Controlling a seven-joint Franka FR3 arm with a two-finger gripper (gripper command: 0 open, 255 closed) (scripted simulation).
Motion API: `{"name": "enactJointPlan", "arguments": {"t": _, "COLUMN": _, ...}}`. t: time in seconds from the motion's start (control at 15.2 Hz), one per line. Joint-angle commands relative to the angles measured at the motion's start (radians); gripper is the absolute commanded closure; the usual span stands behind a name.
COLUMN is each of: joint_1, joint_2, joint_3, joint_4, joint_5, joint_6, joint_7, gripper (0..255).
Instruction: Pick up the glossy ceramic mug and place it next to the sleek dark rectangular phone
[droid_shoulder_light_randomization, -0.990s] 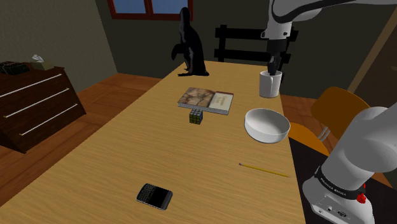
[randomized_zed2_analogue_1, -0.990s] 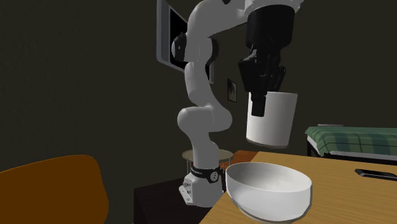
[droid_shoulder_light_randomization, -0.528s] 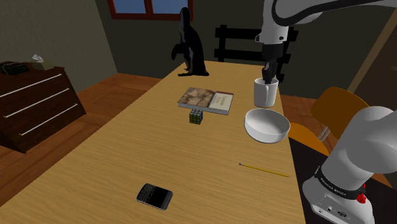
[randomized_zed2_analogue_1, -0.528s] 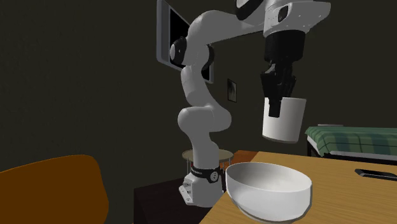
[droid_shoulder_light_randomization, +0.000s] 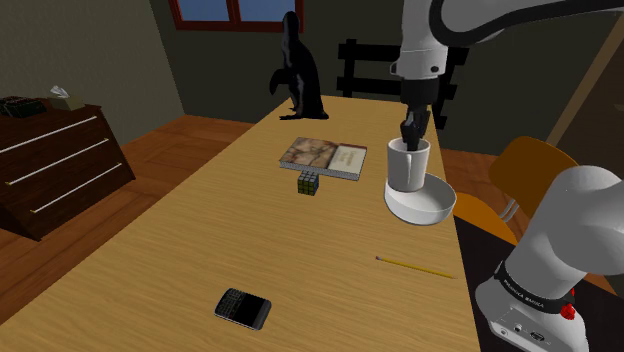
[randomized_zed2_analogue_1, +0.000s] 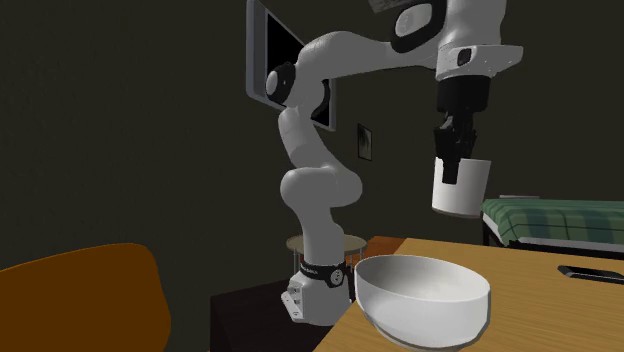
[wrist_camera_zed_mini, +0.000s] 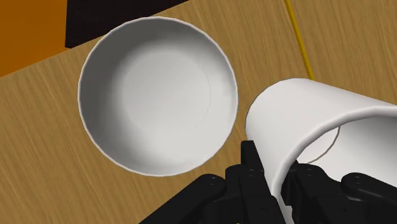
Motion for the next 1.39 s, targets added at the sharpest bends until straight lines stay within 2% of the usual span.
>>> {"name": "enactJointPlan", "arguments": {"t": 0.0, "joint_1": 0.023, "joint_2": -0.003, "joint_3": 0.042, "joint_4": 0.004, "joint_5": 0.034, "joint_6": -0.003, "joint_7": 0.052, "gripper": 255}}
{"name": "enactJointPlan", "arguments": {"t": 0.66, "joint_1": 0.124, "joint_2": 0.031, "joint_3": 0.246, "joint_4": 0.043, "joint_5": 0.184, "joint_6": 0.027, "joint_7": 0.293, "gripper": 255}}
{"name": "enactJointPlan", "arguments": {"t": 1.32, "joint_1": 0.188, "joint_2": 0.185, "joint_3": 0.456, "joint_4": 0.19, "joint_5": 0.267, "joint_6": 0.09, "joint_7": 0.543, "gripper": 255}}
